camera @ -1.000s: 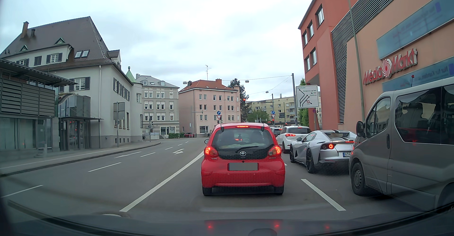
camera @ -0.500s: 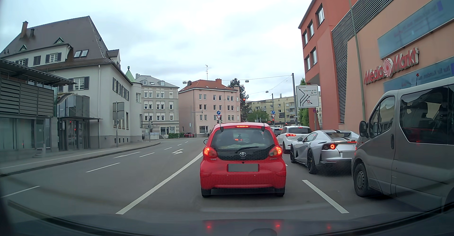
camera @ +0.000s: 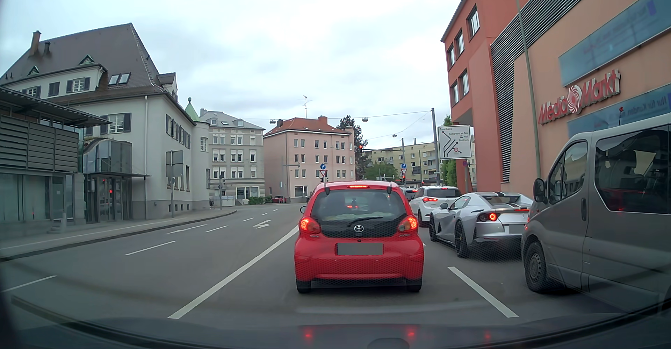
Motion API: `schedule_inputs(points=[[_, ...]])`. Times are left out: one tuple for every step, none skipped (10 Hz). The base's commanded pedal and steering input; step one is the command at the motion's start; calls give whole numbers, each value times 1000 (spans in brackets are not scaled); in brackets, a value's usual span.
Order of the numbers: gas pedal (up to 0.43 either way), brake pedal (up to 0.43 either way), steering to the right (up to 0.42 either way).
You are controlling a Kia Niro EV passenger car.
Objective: Follow the waypoints while adhering to traffic rules and regulations
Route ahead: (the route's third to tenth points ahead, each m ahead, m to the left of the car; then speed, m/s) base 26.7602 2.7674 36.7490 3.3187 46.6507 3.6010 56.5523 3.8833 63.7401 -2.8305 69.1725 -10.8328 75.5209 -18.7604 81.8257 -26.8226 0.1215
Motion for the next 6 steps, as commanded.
schedule_inputs(points=[[0,152,7],[0,152,7],[0,152,7],[0,152,7],[0,152,7],[0,152,6]])
